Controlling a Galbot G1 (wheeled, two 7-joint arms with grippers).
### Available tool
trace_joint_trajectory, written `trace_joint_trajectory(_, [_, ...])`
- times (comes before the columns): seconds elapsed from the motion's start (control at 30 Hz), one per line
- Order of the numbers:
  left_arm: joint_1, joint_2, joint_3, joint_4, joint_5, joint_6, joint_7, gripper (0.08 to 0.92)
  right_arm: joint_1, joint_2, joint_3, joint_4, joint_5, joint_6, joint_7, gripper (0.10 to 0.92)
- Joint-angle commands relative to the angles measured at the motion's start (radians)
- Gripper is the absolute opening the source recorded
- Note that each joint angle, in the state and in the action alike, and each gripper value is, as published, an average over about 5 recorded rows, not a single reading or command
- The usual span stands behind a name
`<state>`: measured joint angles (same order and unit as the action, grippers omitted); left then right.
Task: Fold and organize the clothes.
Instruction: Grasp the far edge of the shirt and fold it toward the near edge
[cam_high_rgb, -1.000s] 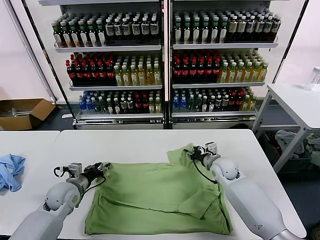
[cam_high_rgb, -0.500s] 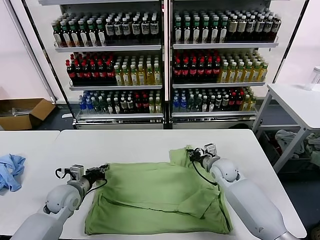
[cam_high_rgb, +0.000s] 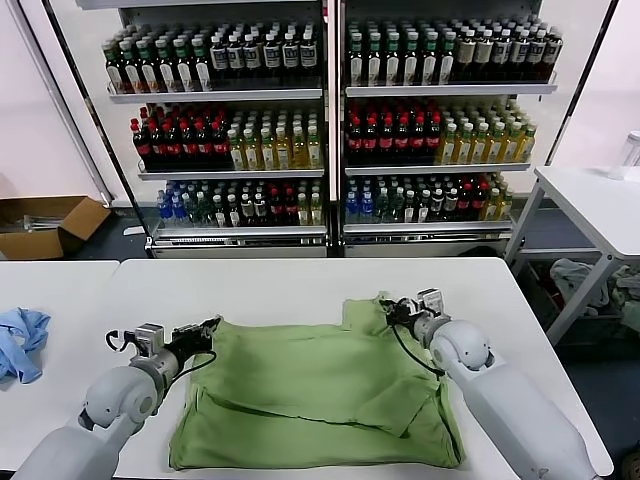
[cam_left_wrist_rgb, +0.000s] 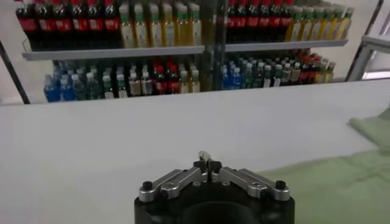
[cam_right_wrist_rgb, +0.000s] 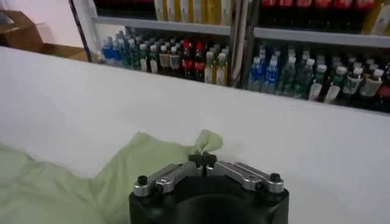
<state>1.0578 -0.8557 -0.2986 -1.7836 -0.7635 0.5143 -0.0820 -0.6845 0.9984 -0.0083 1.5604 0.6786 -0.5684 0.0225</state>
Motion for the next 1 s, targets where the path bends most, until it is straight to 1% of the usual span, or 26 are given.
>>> trace_joint_trajectory(0.03, [0.095, 0.032, -0.034, -0.155, 0.017, -0.023, -0.027, 0.081, -0.096, -0.129, 0.072, 0.255, 0.037, 0.011, 0.011, 0.107])
trace_joint_trajectory(0.27, [0.247, 0.064, -0.059, -0.268, 0.103, -0.057, -0.087, 0.081, -0.235, -0.249, 0.149, 0.411, 0.074, 0.024, 0.019, 0.107])
trace_joint_trajectory(0.43, [0.314, 0.078, -0.047, -0.31, 0.15, -0.075, -0.131, 0.081, -0.368, -0.325, 0.196, 0.532, 0.106, 0.015, 0.036, 0.107])
trace_joint_trajectory(0.63, [0.423, 0.079, -0.06, -0.389, 0.263, -0.076, -0.204, 0.081, -0.555, -0.348, 0.272, 0.625, 0.067, 0.014, 0.044, 0.107])
trace_joint_trajectory(0.73, [0.465, 0.071, -0.073, -0.415, 0.317, -0.07, -0.256, 0.081, -0.622, -0.354, 0.313, 0.653, 0.051, 0.017, 0.042, 0.107])
trace_joint_trajectory(1.0, [0.518, 0.048, -0.114, -0.441, 0.353, -0.071, -0.358, 0.081, -0.776, -0.356, 0.41, 0.707, 0.03, 0.019, 0.033, 0.107])
